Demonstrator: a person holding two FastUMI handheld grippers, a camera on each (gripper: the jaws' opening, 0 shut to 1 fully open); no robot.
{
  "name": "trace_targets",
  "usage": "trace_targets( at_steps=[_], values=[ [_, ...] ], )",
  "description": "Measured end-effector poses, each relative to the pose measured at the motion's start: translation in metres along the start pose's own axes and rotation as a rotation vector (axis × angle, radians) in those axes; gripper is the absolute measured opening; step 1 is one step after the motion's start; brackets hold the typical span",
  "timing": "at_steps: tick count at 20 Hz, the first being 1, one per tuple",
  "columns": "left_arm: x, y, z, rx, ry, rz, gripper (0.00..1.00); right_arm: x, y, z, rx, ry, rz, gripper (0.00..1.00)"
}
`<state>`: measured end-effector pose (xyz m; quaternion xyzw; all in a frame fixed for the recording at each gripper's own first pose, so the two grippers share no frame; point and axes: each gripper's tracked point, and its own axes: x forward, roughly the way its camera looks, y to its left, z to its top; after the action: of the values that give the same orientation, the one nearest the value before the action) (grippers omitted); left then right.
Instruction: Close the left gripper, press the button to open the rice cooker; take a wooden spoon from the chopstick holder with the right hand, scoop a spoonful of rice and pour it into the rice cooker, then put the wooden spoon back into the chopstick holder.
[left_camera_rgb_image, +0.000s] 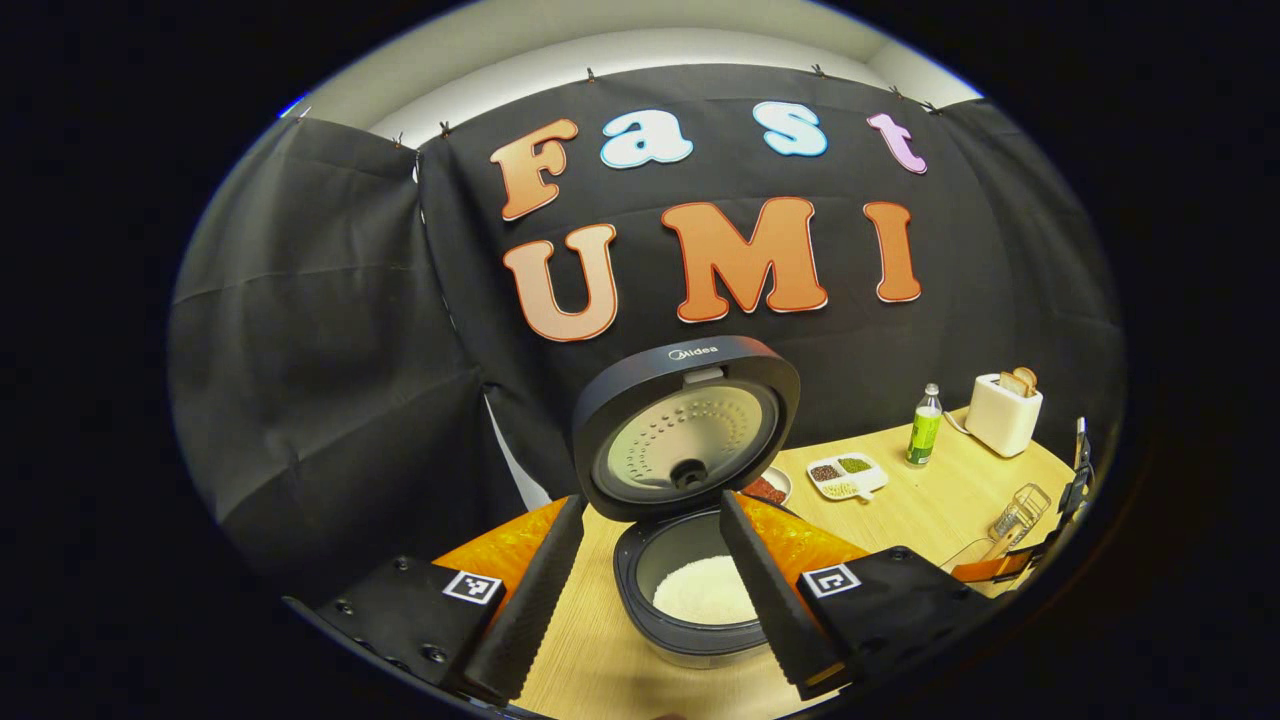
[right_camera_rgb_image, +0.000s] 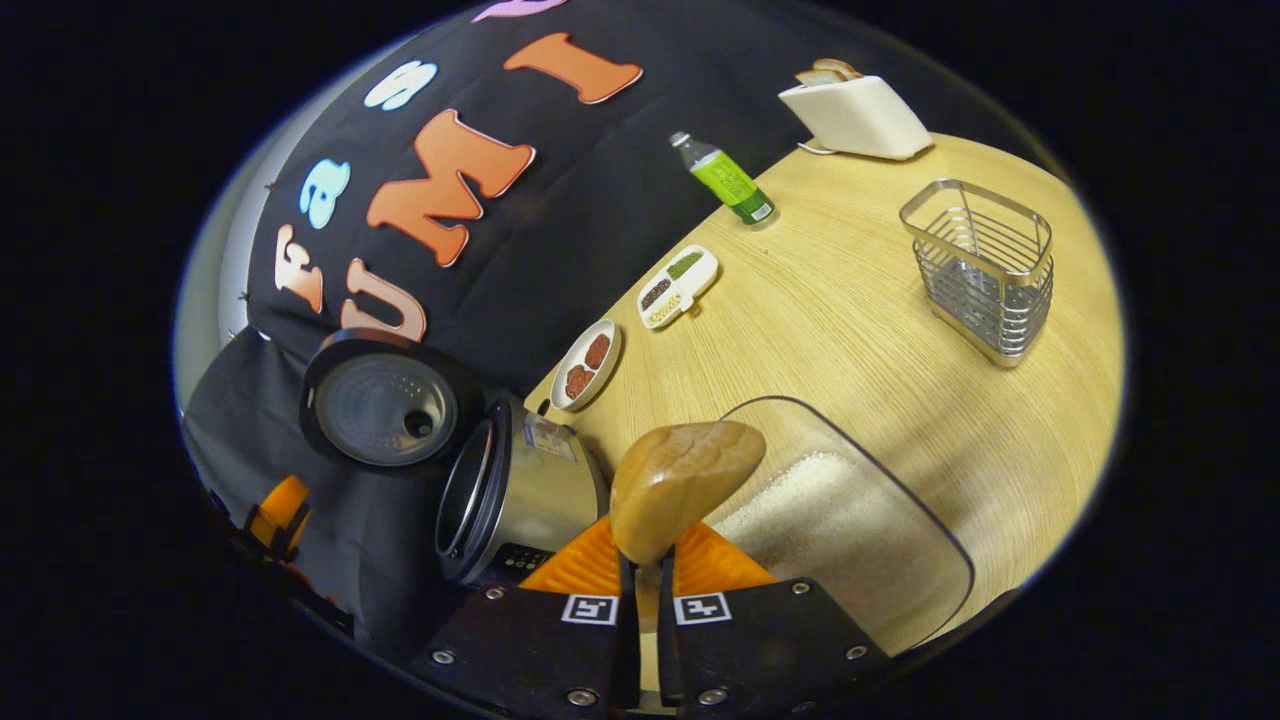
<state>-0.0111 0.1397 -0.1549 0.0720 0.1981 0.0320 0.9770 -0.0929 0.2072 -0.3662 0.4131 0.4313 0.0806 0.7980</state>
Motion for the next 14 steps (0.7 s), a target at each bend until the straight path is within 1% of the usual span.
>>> trace_targets(
  at_steps=[1,2,7,10,11,14],
  values=[
    [0.0,-0.002,0.002,-0.001,-0.004,-0.002,0.85,-0.003,-0.002,0.004,0.02,-0.004,0.009,0.06],
    [0.001,-0.004,0.004,-0.003,-0.011,-0.004,0.93,-0.005,-0.003,0.011,0.038,-0.01,0.022,0.07],
    [0.001,-0.014,0.028,-0.026,-0.073,-0.012,0.93,-0.023,0.0,0.039,0.14,-0.018,0.103,0.06],
    [-0.003,-0.009,0.038,-0.022,-0.11,0.023,0.94,-0.035,0.003,0.06,0.211,-0.027,0.157,0.06],
    [-0.004,-0.006,0.04,-0.028,-0.116,0.034,0.88,-0.039,0.006,0.066,0.237,-0.027,0.182,0.07],
    [-0.009,0.005,0.038,-0.052,-0.119,0.071,0.93,-0.052,0.022,0.08,0.299,-0.022,0.257,0.06]
  ],
)
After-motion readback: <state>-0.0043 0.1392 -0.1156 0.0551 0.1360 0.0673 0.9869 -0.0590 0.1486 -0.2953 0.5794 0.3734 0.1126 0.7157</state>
